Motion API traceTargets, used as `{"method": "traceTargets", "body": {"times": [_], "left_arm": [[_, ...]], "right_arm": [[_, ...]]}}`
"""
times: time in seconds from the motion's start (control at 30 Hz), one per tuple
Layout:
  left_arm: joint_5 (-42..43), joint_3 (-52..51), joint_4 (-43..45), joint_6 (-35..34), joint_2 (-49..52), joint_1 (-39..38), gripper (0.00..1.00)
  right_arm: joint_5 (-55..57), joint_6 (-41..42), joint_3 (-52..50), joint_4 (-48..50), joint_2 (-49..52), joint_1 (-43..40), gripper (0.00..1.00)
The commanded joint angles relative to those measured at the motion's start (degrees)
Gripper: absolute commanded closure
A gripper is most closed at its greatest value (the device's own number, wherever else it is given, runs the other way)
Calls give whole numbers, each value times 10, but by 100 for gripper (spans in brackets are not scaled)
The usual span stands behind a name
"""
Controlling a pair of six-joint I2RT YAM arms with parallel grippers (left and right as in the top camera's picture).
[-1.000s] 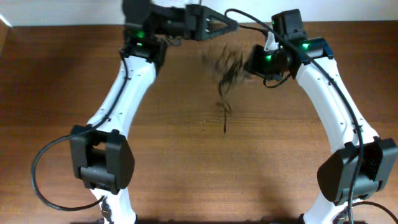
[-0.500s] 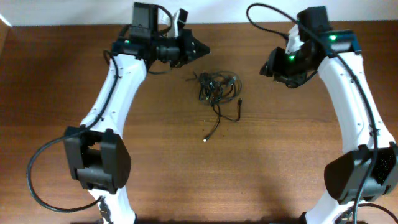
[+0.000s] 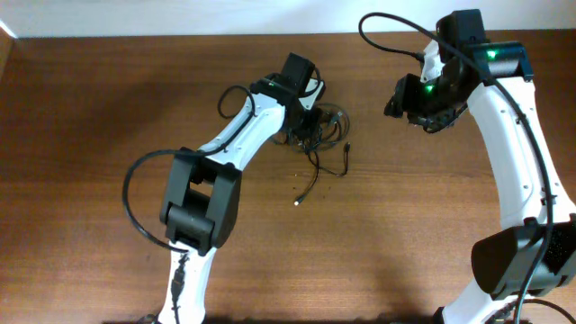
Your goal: Untangle cables
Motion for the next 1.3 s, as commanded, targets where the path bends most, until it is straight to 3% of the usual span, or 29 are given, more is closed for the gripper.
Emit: {"method": "traceTargets", "body": {"times": [0.0, 0.07, 0.13, 0.23, 0.33, 0.47, 0.57, 0.63, 0.73, 0.83, 1.03, 1.13, 1.27], "left_arm": [[-9, 3, 2, 11, 35, 2, 70], [-28, 3, 1, 11, 58, 2, 55], [-44, 3, 1, 11, 64, 2, 48], [-66, 3, 3, 11, 65, 2, 44], [-29, 3, -14, 10, 68, -2, 82], [70, 5, -74, 10, 66, -2, 100], [96, 26, -83, 10, 21, 15, 100], [155, 56, -89, 10, -18, 33, 100], [375, 106, -91, -25, -83, 76, 100], [510, 110, -81, -65, -108, 98, 100], [567, 110, -78, -102, -113, 99, 100], [596, 110, -66, -119, -113, 100, 100], [686, 111, 3, -179, -113, 102, 100]], "right_arm": [[14, -4, 10, -2, -10, -1, 44], [14, -9, 10, -2, -10, -1, 44], [14, -9, 10, -4, -10, -1, 43], [14, -9, 10, -4, -10, -1, 43], [13, -9, 10, -5, -10, 0, 43], [13, -9, 10, -9, -10, 0, 43], [12, -9, 10, -9, -10, 0, 43], [-2, -11, 10, -8, -10, 0, 43], [-83, -32, 10, 7, -10, 1, 43], [-131, -32, 10, 49, -10, 16, 43], [-151, 2, 10, 149, -10, 76, 44], [-41, 106, 9, 161, -6, 106, 44], [-34, 184, 8, 195, 21, 129, 44]]}}
